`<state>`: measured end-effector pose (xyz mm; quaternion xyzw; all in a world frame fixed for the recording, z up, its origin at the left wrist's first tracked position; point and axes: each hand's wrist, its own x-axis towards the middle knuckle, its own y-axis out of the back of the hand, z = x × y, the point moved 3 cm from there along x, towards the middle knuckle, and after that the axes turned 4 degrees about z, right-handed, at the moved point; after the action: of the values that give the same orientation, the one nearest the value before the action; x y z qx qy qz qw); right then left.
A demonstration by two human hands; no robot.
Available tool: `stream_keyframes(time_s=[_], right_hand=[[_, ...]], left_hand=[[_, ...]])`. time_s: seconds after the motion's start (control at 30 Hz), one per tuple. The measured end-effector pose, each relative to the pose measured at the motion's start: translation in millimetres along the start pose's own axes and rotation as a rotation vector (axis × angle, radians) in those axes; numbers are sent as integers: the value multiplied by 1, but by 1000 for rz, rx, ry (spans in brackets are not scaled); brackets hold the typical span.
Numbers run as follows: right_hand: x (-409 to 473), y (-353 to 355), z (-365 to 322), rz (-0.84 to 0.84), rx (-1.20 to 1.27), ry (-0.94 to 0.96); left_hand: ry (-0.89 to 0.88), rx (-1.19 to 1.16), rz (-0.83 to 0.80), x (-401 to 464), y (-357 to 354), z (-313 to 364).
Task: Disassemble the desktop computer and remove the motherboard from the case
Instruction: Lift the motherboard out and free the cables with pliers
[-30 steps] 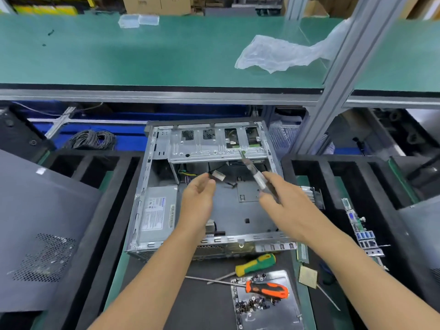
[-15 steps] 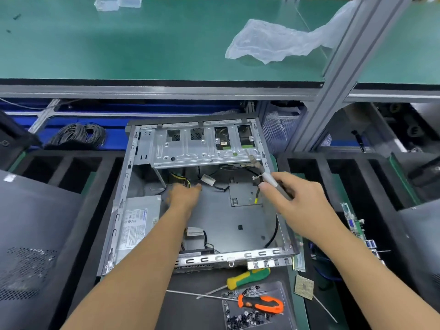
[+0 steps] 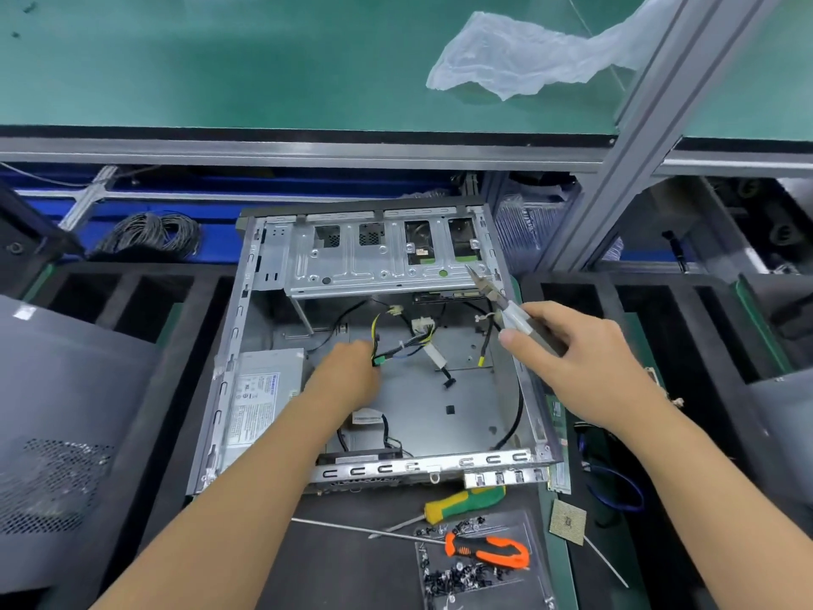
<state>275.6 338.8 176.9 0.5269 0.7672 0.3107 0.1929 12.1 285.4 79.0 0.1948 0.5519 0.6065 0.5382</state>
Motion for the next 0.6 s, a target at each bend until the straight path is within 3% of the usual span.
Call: stream_keyframes(time_s=[0.23,0.43,0.6], right_hand=[[4,-18,-15,-77,-9,25],[8,-25,-19,-98,-7,2],[10,-23,-16,-91,9,-12]], left_hand=[[-115,57,91,-11,24,4],[-261,175,31,-16,18,10],[-239,64,39,-14,17,10]])
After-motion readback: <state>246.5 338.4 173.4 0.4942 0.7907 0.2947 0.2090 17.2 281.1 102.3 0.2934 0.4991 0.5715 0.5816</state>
